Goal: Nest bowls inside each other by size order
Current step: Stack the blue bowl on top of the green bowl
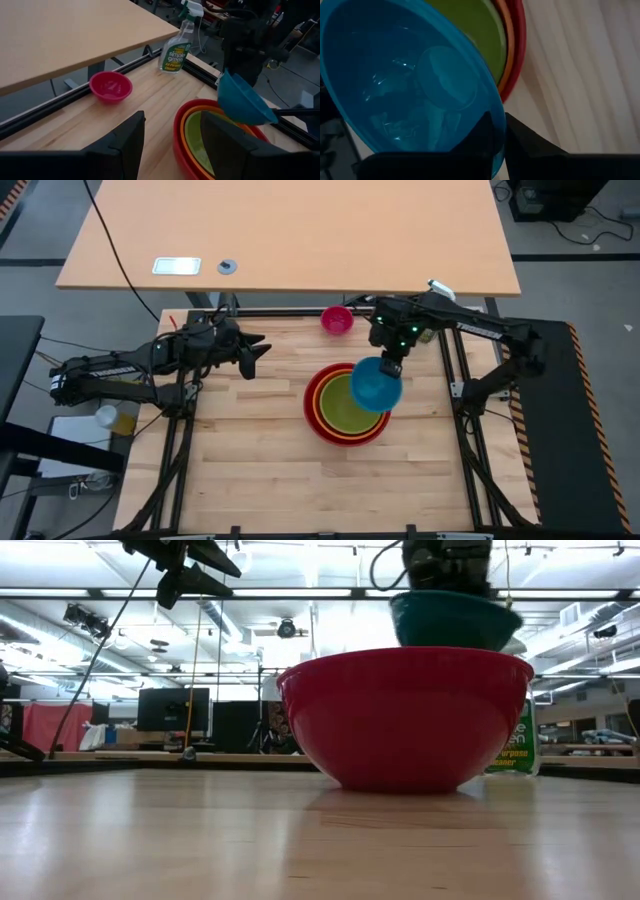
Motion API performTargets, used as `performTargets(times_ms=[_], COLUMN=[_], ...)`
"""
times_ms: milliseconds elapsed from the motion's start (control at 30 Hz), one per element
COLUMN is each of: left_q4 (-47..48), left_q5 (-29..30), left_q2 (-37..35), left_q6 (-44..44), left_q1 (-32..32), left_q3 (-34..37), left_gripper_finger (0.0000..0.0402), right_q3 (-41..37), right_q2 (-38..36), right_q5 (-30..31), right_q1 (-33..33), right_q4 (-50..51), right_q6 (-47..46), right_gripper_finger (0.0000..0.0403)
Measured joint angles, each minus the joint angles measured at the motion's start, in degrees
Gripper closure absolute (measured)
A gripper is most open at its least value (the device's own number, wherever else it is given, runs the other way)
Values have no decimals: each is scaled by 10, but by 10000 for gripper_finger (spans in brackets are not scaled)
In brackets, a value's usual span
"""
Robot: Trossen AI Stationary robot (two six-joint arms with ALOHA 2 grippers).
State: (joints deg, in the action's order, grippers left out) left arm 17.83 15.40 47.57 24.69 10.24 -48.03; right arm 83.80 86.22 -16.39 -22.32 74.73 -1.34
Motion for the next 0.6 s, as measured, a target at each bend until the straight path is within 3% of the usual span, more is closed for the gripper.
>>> performTargets(times_ms=[300, 400, 600], left_q4=[5, 5, 8], left_q5=[0, 0, 0], left_q2=[0, 0, 0], left_q6=[0, 0, 2], left_q1=[0, 0, 0], left_q3=[0, 0, 0], left_gripper_finger=[208, 208, 208], right_q3=[56, 62, 62], right_q2=[78, 96, 124], right_q5=[31, 61, 56], right_q1=[20, 32, 58], right_q4=[-74, -72, -73], right_q6=[-50, -46, -27], right_gripper_finger=[370, 370, 370])
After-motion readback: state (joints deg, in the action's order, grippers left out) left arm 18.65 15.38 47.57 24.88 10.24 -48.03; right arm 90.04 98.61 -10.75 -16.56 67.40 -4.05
